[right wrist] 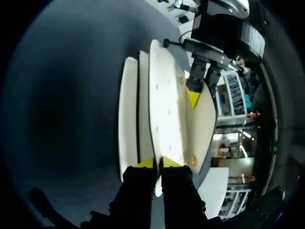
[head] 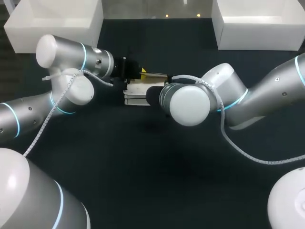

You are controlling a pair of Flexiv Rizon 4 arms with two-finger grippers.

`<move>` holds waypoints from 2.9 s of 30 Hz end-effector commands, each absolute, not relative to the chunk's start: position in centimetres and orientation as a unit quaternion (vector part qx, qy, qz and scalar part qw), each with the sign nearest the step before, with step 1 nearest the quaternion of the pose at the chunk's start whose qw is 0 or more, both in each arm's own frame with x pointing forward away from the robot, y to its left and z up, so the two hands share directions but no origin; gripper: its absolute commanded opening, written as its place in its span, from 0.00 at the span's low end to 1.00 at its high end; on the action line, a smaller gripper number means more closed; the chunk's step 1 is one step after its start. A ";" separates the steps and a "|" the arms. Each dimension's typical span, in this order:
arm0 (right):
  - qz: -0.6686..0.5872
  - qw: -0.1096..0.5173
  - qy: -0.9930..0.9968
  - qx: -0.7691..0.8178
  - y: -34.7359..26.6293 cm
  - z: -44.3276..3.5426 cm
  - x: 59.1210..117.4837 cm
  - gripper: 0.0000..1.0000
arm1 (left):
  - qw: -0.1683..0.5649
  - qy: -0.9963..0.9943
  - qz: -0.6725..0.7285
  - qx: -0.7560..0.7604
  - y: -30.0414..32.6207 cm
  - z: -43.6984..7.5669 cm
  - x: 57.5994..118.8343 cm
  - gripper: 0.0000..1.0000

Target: Pick up the bag, open it, inspect its contents, close it, and place it on the opposite side

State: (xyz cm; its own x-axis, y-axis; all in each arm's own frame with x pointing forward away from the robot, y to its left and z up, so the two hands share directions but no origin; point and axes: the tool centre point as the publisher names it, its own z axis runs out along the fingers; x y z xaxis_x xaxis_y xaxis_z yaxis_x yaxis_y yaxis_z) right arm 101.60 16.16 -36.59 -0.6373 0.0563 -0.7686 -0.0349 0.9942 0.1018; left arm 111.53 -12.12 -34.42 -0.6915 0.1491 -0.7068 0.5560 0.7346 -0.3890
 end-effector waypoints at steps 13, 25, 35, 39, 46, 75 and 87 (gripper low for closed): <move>0.051 0.440 0.897 0.001 16.3 -36.4 101.0 0.34 | 0.334 0.869 -0.302 0.203 -12.1 -34.6 111.5 0.00; 0.043 0.441 0.897 -0.006 16.5 -36.5 100.7 0.00 | 0.333 0.870 -0.303 0.202 -12.0 -34.8 111.5 0.00; 0.043 0.436 0.899 -0.004 16.6 -37.0 100.7 0.00 | 0.349 0.857 -0.309 0.221 -12.0 -34.4 110.5 0.00; 0.041 0.435 0.899 0.003 16.4 -37.1 100.6 0.00 | 0.368 0.842 -0.312 0.239 -12.0 -34.1 109.6 0.00; 0.041 0.435 0.899 0.003 16.4 -37.1 100.6 0.00 | 0.380 0.834 -0.314 0.249 -11.9 -35.0 108.3 0.00; 0.041 0.435 0.899 0.003 16.4 -37.1 100.6 0.00 | 0.391 0.835 -0.322 0.213 -11.1 -32.0 108.9 0.00; 0.041 0.435 0.899 0.003 16.4 -37.1 100.6 0.00 | 0.391 0.831 -0.336 0.210 -11.0 -32.9 106.0 0.00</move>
